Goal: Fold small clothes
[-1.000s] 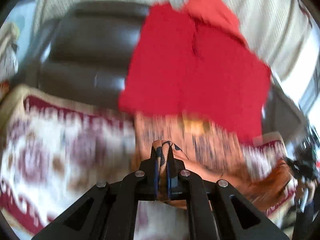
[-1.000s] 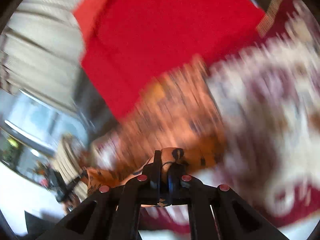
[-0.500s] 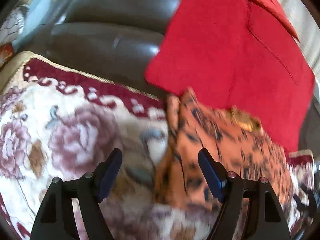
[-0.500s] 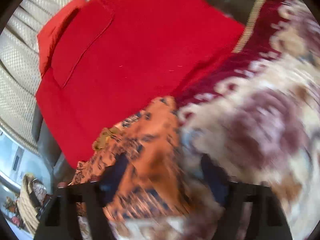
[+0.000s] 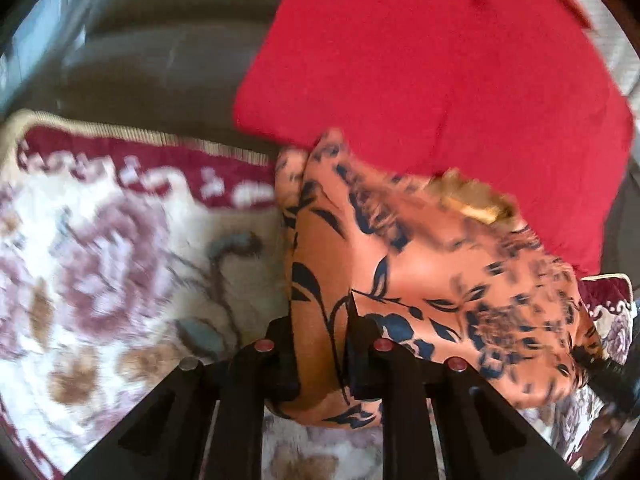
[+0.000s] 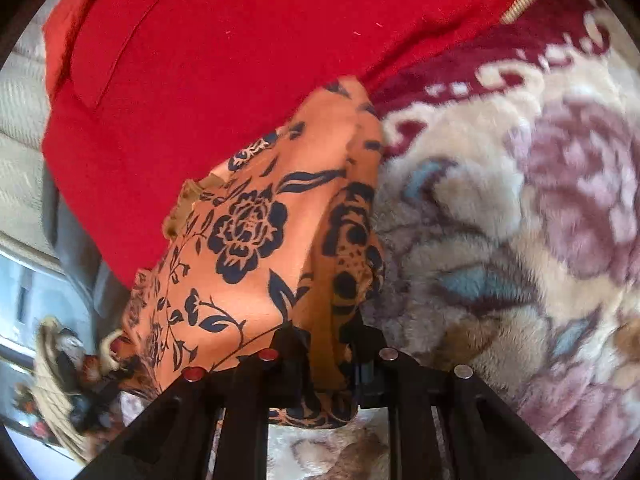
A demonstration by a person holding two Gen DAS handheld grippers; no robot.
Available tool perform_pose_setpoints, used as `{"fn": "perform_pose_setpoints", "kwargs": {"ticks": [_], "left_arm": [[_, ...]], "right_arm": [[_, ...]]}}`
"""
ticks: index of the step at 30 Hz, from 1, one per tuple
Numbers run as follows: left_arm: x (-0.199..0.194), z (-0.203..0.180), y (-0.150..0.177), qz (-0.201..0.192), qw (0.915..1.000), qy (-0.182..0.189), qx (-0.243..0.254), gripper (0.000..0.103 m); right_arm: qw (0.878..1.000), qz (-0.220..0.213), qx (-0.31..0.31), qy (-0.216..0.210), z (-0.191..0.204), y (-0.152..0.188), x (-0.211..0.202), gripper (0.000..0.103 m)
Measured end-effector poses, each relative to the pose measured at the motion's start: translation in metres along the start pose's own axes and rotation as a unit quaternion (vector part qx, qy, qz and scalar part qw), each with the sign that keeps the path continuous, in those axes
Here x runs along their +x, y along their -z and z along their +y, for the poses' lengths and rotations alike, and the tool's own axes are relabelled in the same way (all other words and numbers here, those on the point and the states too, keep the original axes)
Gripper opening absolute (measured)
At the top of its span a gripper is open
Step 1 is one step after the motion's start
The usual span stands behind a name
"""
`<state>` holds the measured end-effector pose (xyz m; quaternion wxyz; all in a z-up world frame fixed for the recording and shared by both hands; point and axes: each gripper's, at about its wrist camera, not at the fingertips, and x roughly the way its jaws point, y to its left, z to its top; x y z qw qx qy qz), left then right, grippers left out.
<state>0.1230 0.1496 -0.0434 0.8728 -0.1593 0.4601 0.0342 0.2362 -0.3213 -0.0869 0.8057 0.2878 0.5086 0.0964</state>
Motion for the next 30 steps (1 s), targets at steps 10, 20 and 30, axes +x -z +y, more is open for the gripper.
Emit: {"fn": "perform_pose_setpoints", "kwargs": {"ticks": [10,20,30], "left_arm": [[-0.051,0.053,0.109,0.048,0.9988,0.004,-0.006,0.033],[-0.059,0.048,0.049,-0.037,0.9989,0.006,0.029,0.042],[0.005,0.015,0.004,0.024,0.9975,-0.046,0.048,0.003]], "right_arm": [[0.997,0.022,-0.076,-0.014,-0.009,0.059,-0.076,0.039],[0.999,-0.04,-0.02,-0.022,-0.065,0.04,-0.09,0.063],[0.998,0.033,-0.044,0.007,-0.023,-0.011,-0.01,0.014]]}}
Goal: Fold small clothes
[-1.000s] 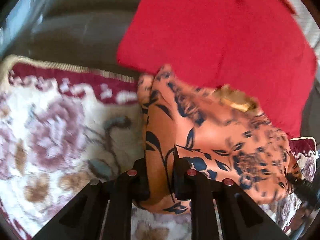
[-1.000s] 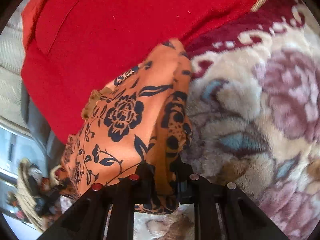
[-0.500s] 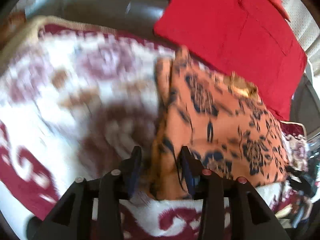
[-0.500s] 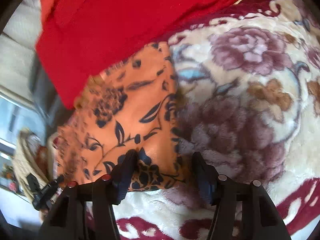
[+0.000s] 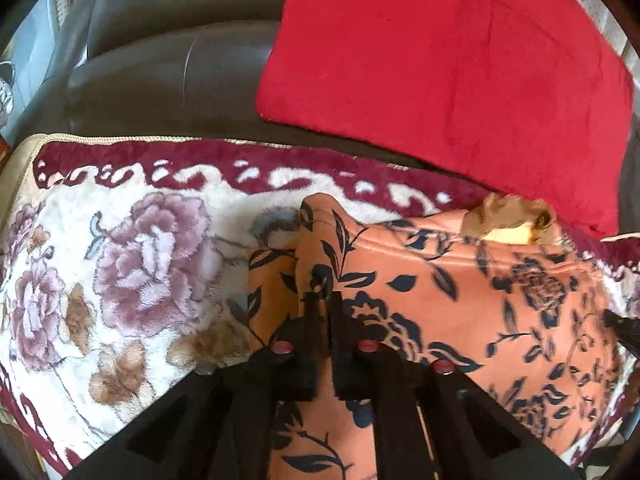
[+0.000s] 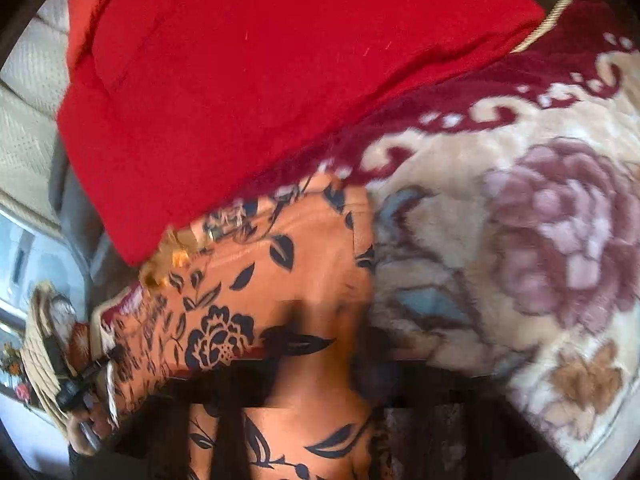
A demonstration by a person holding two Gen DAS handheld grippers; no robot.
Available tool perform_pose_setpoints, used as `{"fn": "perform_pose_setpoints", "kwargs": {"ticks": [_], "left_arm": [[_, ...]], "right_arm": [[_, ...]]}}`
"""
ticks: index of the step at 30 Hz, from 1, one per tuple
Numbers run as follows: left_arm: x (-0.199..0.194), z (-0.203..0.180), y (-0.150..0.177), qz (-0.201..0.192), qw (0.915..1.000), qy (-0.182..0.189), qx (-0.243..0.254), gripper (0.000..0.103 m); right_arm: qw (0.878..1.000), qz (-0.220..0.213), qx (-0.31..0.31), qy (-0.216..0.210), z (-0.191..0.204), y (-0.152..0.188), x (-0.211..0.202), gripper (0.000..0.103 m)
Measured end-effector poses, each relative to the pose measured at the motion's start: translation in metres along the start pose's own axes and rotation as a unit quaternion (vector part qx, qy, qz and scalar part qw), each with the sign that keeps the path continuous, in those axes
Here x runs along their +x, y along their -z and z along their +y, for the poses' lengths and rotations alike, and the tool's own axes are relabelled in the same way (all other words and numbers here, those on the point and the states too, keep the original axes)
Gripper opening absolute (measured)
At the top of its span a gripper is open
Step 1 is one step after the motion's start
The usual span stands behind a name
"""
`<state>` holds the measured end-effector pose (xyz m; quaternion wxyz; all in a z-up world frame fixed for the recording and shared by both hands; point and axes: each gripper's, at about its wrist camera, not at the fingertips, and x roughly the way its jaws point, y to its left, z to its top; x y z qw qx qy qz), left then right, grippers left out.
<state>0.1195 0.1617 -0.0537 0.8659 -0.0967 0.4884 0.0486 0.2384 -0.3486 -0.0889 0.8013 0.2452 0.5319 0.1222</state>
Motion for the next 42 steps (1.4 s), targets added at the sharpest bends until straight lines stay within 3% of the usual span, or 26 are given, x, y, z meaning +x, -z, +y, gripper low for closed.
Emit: {"fn": "perform_pose_setpoints", "kwargs": {"ticks": [2,5,7,10,12,13,14,15,16,17,18,20,21,24,26,28,30,32,33,34,39,42], "left_arm": [[-0.031,0.001,0.005,-0.047,0.9989,0.0,0.006,0.003],[-0.076,0.016,0.021,-0.107,0.9941,0.011,-0.015,0.003],[-0.086,0.021,0.027,-0.125,0.9921,0.006,-0.016,0.003],[-0.048,0.015,0.021,-0.104,0.9946,-0.008,-0.001,0.004],[-0.004,0.018,0.015,-0.047,0.9983,-0.035,0.0,0.007],[0.015,0.02,0.015,-0.017,0.999,-0.04,-0.003,0.008],[0.022,0.024,0.016,-0.008,0.999,-0.042,-0.011,0.009],[0.014,0.027,0.018,-0.027,0.9988,-0.035,-0.019,0.012],[0.004,0.027,0.02,-0.037,0.9984,-0.036,-0.021,0.015],[-0.007,0.028,0.021,-0.048,0.9978,-0.039,-0.023,0.024],[-0.021,0.03,0.024,-0.065,0.9965,-0.045,-0.025,0.03],[-0.044,0.031,0.027,-0.09,0.9945,-0.046,-0.027,0.031],[-0.055,0.031,0.03,-0.1,0.9938,-0.038,-0.03,0.031],[-0.085,0.022,0.044,-0.115,0.9931,-0.011,-0.019,0.037],[-0.093,0.011,0.053,-0.125,0.9922,-0.001,0.002,0.042],[-0.09,-0.001,0.067,-0.123,0.9923,0.002,0.016,0.049],[-0.066,-0.008,0.077,-0.095,0.9949,-0.006,0.032,0.053],[-0.03,-0.01,0.086,-0.041,0.9965,-0.052,0.051,0.053],[-0.015,-0.005,0.09,-0.016,0.9957,-0.073,0.055,0.056],[-0.018,0.0,0.093,-0.029,0.9967,-0.061,0.044,0.056],[-0.069,0.015,0.105,-0.075,0.9965,-0.036,0.006,0.055],[-0.087,0.023,0.123,-0.081,0.9965,-0.018,-0.008,0.055]], "right_arm": [[0.999,-0.015,-0.04,0.03,0.015,0.002,-0.01,0.009],[0.994,-0.076,-0.078,0.029,0.04,0.001,-0.055,0.008],[0.989,-0.11,-0.097,0.034,0.05,-0.003,-0.076,0.008],[0.988,-0.112,-0.096,0.044,0.049,-0.019,-0.061,0.008],[0.991,-0.089,-0.084,0.059,0.04,-0.027,-0.03,0.013],[0.994,-0.053,-0.07,0.07,0.029,-0.029,-0.003,0.013],[0.995,-0.027,-0.058,0.076,0.022,-0.024,0.015,0.014],[0.996,-0.011,-0.049,0.074,0.015,-0.021,0.026,0.014],[0.996,-0.034,-0.049,0.068,0.012,-0.013,0.017,0.017],[0.995,-0.047,-0.05,0.069,0.012,-0.011,0.01,0.031],[0.994,-0.065,-0.046,0.07,0.01,-0.006,-0.005,0.051],[0.992,-0.095,-0.034,0.072,0.009,0.0,-0.029,0.068],[0.991,-0.113,-0.032,0.068,0.011,0.004,-0.043,0.068],[0.992,-0.122,-0.033,-0.003,0.029,0.02,-0.075,0.068],[0.991,-0.106,-0.05,-0.057,0.049,0.038,-0.082,0.068],[0.989,-0.074,-0.052,-0.118,0.059,0.063,-0.075,0.075],[0.991,-0.04,-0.037,-0.125,0.054,0.075,-0.053,0.078],[0.996,-0.013,0.012,-0.084,0.025,0.082,-0.025,0.077],[0.997,-0.003,0.053,-0.063,0.007,0.085,-0.017,0.069],[0.993,-0.01,0.083,-0.079,-0.005,0.088,-0.02,0.067],[0.991,-0.076,0.05,-0.097,0.006,0.104,-0.074,0.073],[0.986,-0.087,0.076,-0.117,-0.003,0.134,-0.089,0.074]]}}
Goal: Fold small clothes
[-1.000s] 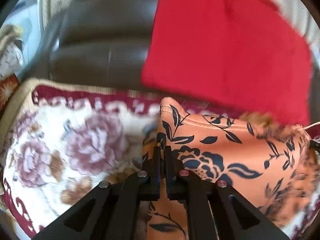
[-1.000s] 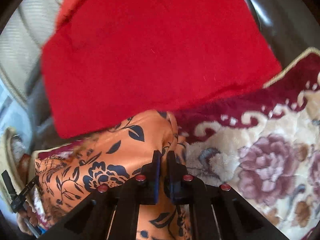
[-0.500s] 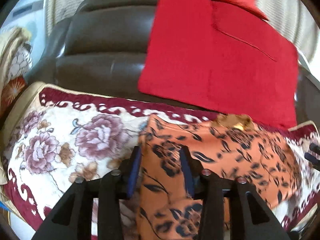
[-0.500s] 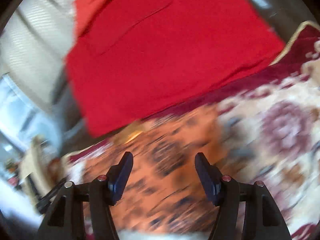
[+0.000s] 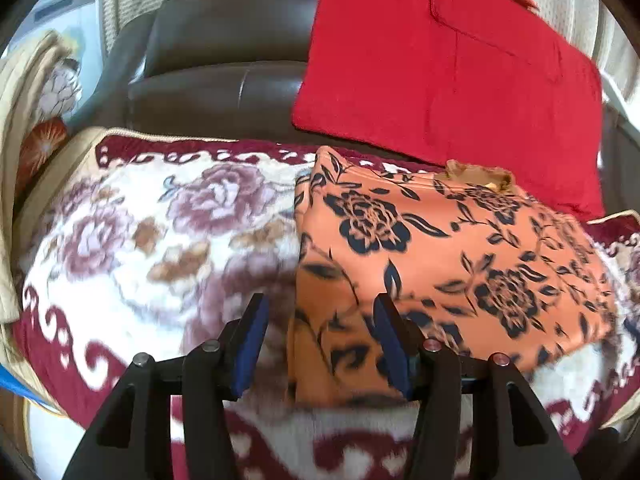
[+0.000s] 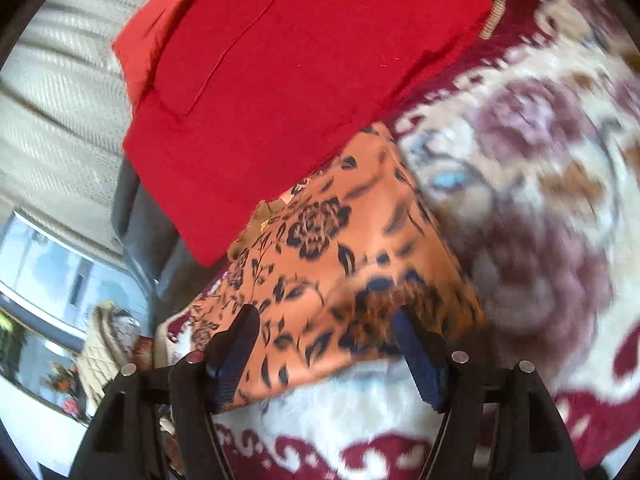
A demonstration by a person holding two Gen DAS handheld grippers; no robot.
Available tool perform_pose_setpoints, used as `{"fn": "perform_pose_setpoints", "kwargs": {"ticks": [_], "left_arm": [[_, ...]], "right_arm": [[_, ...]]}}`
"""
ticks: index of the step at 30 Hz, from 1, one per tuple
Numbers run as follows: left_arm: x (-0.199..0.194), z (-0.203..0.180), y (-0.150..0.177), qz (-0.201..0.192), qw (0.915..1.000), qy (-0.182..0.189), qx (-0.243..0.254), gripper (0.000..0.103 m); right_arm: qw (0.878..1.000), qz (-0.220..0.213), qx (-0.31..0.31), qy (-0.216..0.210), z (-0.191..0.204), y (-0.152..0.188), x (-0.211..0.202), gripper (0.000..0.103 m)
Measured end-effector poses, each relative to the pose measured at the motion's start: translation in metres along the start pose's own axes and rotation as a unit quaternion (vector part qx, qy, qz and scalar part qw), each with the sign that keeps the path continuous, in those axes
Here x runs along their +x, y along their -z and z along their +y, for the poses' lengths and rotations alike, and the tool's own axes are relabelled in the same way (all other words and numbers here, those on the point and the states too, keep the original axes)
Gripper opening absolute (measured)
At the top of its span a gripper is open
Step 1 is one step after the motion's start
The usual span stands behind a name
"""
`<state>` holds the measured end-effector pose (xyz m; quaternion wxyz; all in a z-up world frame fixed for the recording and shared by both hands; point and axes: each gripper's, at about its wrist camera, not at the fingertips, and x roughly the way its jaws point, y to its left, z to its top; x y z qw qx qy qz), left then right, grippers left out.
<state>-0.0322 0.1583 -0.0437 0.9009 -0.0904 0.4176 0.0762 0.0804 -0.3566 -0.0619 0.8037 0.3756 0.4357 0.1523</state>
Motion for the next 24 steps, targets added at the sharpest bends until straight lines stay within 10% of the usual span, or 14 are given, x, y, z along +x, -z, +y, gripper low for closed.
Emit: {"fn": "perform_pose_setpoints", "kwargs": {"ticks": [12,22,23,24], "left_arm": [[-0.005,0.016,0.039,0.027,0.9918,0.033,-0.121,0.057],[0.02,0.023,0.049,0.068,0.9685,0.06,-0.232,0.065],[0.023,0.023,0.046,0.063,0.968,0.056,-0.236,0.062],[0.026,0.024,0.04,0.061,0.9684,0.045,-0.238,0.024]], "right_arm": [[0.976,-0.032,0.212,-0.034,-0.07,0.021,0.029,0.075],[0.975,-0.048,0.218,-0.012,-0.065,0.0,0.051,0.06],[0.976,-0.045,0.213,-0.002,-0.064,-0.004,0.054,0.051],[0.977,-0.041,0.211,0.006,-0.062,-0.012,0.066,0.028]]}}
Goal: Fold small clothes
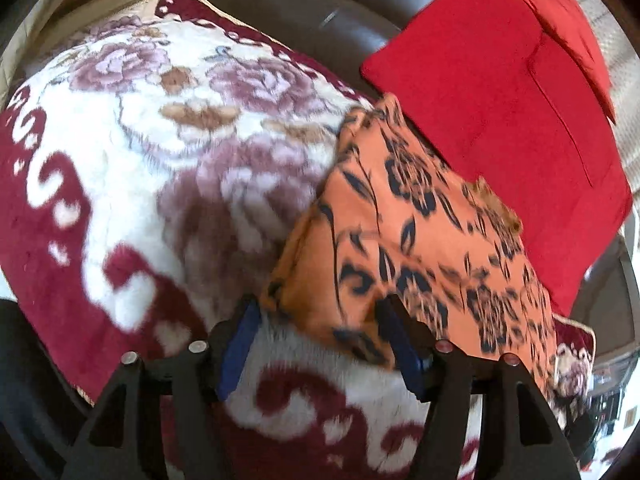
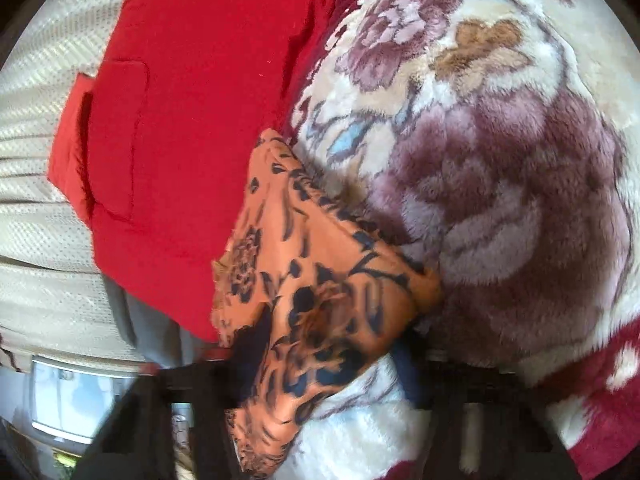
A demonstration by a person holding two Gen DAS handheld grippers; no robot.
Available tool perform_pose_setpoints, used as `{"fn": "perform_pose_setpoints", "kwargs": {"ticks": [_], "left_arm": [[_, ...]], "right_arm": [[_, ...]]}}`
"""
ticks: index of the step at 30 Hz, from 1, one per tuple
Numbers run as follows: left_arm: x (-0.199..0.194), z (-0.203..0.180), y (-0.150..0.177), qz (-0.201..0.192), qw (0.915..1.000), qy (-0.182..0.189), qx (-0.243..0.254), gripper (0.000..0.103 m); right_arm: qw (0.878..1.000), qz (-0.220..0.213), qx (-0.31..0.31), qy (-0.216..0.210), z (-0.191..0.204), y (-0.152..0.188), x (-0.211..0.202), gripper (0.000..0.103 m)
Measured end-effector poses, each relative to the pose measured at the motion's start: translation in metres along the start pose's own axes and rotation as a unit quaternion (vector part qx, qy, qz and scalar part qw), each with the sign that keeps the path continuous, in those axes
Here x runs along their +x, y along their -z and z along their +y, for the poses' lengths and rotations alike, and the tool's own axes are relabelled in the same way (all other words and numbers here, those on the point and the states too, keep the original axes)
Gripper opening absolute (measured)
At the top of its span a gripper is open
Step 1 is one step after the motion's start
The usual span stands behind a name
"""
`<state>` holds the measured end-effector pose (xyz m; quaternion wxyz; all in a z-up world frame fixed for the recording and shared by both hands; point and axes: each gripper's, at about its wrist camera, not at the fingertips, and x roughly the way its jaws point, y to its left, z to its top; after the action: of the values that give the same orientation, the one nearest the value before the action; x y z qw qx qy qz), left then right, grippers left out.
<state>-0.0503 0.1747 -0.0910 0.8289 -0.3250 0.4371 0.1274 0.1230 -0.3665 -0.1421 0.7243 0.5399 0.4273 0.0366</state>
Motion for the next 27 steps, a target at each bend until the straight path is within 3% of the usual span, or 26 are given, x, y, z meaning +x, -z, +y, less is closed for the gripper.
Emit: {"fn": "perform_pose_setpoints", "kwargs": {"ticks": [1,2,8,10,12,13,15,17,18,21,23,24,27], "left_arm": [[0.002,-0.003,-0.006,0.006,0.9999,-0.012,0.009,0.017],[0.004,-0.006,-0.01,0.015,0.9997,-0.007,0.017,0.015],[-0.048,-0.022,-0.024,-0.073,0.9929,-0.019,0.092,0.012],[-0.04,-0.016,-0.024,-0.067,0.9915,-0.036,0.106,0.013],[-0.011,-0.006,-0.019,-0.005,0.9927,-0.044,0.112,0.016],[-0.005,0.001,-0.017,0.008,0.9938,-0.043,0.103,0.02],[-0.014,0.009,-0.017,-0.01,0.9948,-0.037,0.094,0.029],[-0.031,0.009,-0.018,-0.036,0.9932,-0.044,0.102,0.03],[-0.042,0.006,-0.019,-0.056,0.9908,-0.049,0.113,0.031],[-0.062,-0.008,-0.027,-0.1,0.9836,-0.062,0.136,0.033],[-0.063,-0.022,-0.033,-0.109,0.9811,-0.051,0.151,0.04],[-0.06,-0.034,-0.035,-0.112,0.9789,-0.045,0.165,0.047],[-0.047,-0.066,-0.034,-0.103,0.9736,-0.033,0.201,0.058]], "right_arm": [[1.0,0.008,-0.007,0.012,0.001,-0.003,0.007,0.016],[0.999,0.017,-0.021,0.023,0.005,-0.006,0.012,0.013],[0.983,-0.016,-0.176,0.056,0.075,0.01,-0.024,0.01],[0.975,-0.007,-0.208,0.084,0.077,0.02,-0.021,0.01],[0.973,0.029,-0.201,0.11,0.054,0.022,0.003,0.016],[0.976,0.046,-0.181,0.108,0.042,0.022,0.011,0.024],[0.985,0.037,-0.155,0.07,0.029,0.022,0.003,0.029],[0.981,0.019,-0.173,0.08,0.036,0.021,-0.011,0.053],[0.979,0.0,-0.181,0.088,0.042,0.019,-0.022,0.06],[0.974,-0.063,-0.196,0.095,0.064,0.003,-0.054,0.061],[0.973,-0.075,-0.205,0.077,0.082,-0.005,-0.057,0.061],[0.972,-0.067,-0.216,0.065,0.094,-0.01,-0.052,0.063],[0.971,0.019,-0.237,0.013,0.126,-0.018,-0.008,0.068]]}}
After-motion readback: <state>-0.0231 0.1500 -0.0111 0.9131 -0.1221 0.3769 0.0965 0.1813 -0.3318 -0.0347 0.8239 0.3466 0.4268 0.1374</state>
